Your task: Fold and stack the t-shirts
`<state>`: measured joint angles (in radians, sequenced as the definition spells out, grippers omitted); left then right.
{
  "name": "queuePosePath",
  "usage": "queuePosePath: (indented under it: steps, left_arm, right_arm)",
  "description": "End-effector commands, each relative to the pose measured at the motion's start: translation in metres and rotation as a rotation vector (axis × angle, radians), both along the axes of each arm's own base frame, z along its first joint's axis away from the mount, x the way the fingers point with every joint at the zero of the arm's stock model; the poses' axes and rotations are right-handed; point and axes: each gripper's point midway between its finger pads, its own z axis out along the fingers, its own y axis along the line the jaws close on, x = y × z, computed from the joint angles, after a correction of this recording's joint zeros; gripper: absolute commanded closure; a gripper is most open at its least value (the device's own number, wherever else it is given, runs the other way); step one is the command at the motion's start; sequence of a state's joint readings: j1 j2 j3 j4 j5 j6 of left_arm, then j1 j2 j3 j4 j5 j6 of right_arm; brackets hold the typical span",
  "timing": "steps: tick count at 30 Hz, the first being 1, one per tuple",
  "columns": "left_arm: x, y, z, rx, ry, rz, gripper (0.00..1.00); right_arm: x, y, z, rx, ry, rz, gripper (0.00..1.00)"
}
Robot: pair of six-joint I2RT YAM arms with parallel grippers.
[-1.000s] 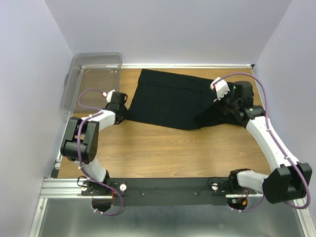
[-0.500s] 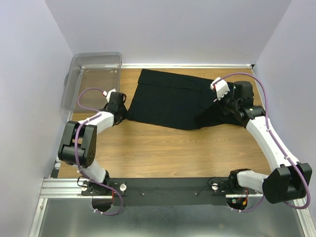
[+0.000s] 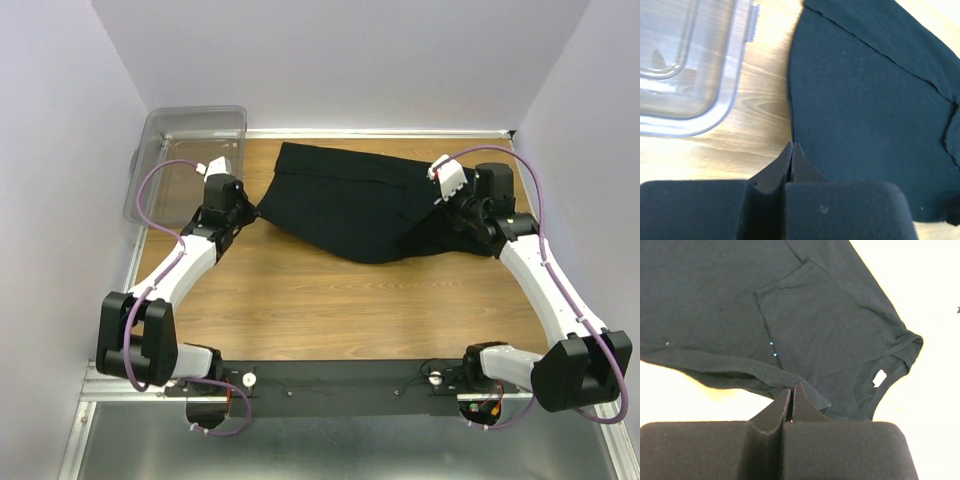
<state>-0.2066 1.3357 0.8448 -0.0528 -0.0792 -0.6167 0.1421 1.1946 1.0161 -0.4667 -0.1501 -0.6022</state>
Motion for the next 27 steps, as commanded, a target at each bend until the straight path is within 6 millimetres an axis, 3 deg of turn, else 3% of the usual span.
queuePosePath:
  steps: [1,7,11,14,19,27]
  left_arm:
    - [0.011,-0.013,0.012,-0.015,-0.014,-0.074,1.0]
    - [0.034,-0.021,0.006,-0.004,0.024,-0.103,1.0]
    - [0.043,-0.017,-0.012,0.014,0.062,-0.099,1.0]
    - [0.051,-0.01,-0.025,0.018,0.093,-0.081,1.0]
    - [0.061,0.002,-0.03,0.022,0.1,-0.048,1.0]
    - [0.086,0.002,-0.042,0.027,0.137,-0.041,1.0]
  right_arm:
    - [0.008,-0.012,0.032,0.009,-0.063,-0.064,0.99]
    - [0.017,-0.029,0.058,0.015,-0.118,-0.125,1.0]
    - [0.024,-0.031,0.064,0.017,-0.127,-0.13,0.99]
    - [0.033,-0.031,0.062,0.016,-0.117,-0.13,1.0]
    - [0.048,-0.035,0.05,0.016,-0.083,-0.142,0.99]
    - [0.065,-0.039,0.046,0.027,-0.077,-0.157,0.99]
